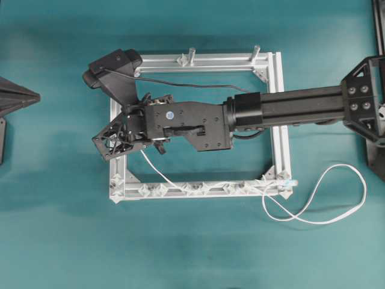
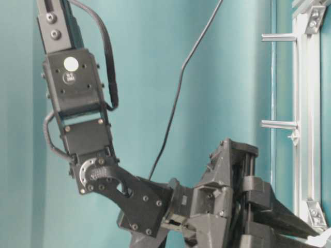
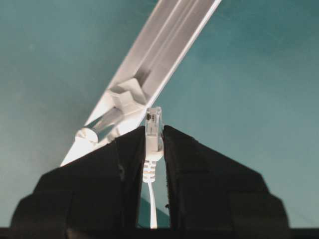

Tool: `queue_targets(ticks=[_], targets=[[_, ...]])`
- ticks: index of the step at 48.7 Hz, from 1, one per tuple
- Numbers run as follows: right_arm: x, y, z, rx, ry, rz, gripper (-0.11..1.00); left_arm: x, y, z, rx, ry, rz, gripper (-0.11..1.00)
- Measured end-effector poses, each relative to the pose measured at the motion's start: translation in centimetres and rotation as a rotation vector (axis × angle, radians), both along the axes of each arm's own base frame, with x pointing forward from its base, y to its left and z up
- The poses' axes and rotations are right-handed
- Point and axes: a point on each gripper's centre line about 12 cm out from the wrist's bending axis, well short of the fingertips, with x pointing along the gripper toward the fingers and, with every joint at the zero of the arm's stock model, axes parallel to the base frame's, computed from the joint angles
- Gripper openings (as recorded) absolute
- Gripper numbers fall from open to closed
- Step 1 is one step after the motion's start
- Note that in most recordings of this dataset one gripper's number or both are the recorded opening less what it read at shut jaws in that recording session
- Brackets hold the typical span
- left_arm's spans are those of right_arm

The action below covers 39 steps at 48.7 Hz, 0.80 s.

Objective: Move the cable alternately left and right between 8 closely spaced pins so it hooks onto each one.

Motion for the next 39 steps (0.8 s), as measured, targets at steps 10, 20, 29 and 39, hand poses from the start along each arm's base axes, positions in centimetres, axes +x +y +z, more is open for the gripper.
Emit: queue_targets(ticks=[10, 20, 29, 39], targets=[[-0.3, 0.3, 0.2, -0.003, 0.037, -0.005, 0.13, 0.0, 0.0, 0.1, -0.001, -0.002, 0.001, 0.0], [-0.4, 2.1, 0.3, 0.007, 0.037, 0.016, 0.13, 0.0, 0.0, 0.1, -0.001, -0.002, 0.002, 0.0], [-0.5, 4.5, 0.2, 0.035, 0.033, 0.02, 0.13, 0.0, 0.0, 0.0, 0.0, 0.0, 0.001, 0.0], [-0.6, 7.4, 0.3, 0.053, 0.018, 0.037, 0.13, 0.0, 0.0, 0.0, 0.0, 0.0, 0.001, 0.0]])
